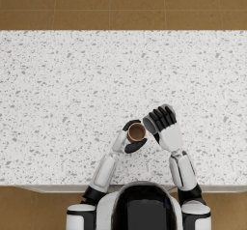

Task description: Pick up two cups and pour the berry on the right into the cup on the left

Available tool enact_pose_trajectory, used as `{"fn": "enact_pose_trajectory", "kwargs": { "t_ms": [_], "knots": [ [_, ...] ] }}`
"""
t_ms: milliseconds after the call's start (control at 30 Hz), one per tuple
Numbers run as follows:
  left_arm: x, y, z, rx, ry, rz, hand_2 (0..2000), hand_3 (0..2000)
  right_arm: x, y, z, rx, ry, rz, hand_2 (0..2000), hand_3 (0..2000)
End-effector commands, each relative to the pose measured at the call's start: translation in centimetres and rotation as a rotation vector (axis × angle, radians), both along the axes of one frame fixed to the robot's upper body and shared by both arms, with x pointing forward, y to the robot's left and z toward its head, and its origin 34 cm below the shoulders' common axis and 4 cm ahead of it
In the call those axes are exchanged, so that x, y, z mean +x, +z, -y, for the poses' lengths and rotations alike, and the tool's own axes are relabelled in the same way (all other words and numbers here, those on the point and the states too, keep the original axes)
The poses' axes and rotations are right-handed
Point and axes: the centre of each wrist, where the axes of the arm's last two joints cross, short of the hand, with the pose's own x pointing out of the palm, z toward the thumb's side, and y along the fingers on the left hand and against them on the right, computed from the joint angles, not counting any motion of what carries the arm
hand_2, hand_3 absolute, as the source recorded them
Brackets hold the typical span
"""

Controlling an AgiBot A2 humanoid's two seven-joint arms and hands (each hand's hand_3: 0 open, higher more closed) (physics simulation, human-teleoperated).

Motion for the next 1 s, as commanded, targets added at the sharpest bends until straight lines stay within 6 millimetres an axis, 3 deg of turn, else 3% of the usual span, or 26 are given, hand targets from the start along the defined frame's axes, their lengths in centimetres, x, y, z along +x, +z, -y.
{"fn": "enact_pose_trajectory", "kwargs": {
  "t_ms": [33, 533, 667, 700, 733, 1000],
  "knots": [
    [0.34, 0.44, 0.24, -0.009, -0.001, 0.012, 2000, 1280, -0.17, 0.12, -0.11, -0.020, -0.014, 0.016, 2000, 1280],
    [0.62, 0.35, 1.05, -0.015, -0.015, 0.002, 2000, 1280, -0.45, 0.42, -0.01, -0.340, -0.314, 0.185, 2000, 1280],
    [0.73, 0.17, 1.04, 0.057, 0.004, 0.030, 2000, 1280, -0.43, 0.44, 0.11, -0.426, -0.399, 0.226, 2000, 1280],
    [0.76, -0.02, 0.46, 0.466, -0.267, 0.197, 2000, 1280, -0.43, 0.45, 0.13, -0.447, -0.420, 0.236, 2000, 1280],
    [0.62, 0.07, 0.91, 0.169, -0.064, 0.077, 2000, 1280, -0.43, 0.46, 0.16, -0.469, -0.441, 0.246, 2000, 1280],
    [0.73, 0.15, 0.81, 0.182, -0.064, 0.083, 2000, 1280, -0.44, 0.55, 0.37, -0.640, -0.610, 0.327, 2000, 1280]
  ]
}}
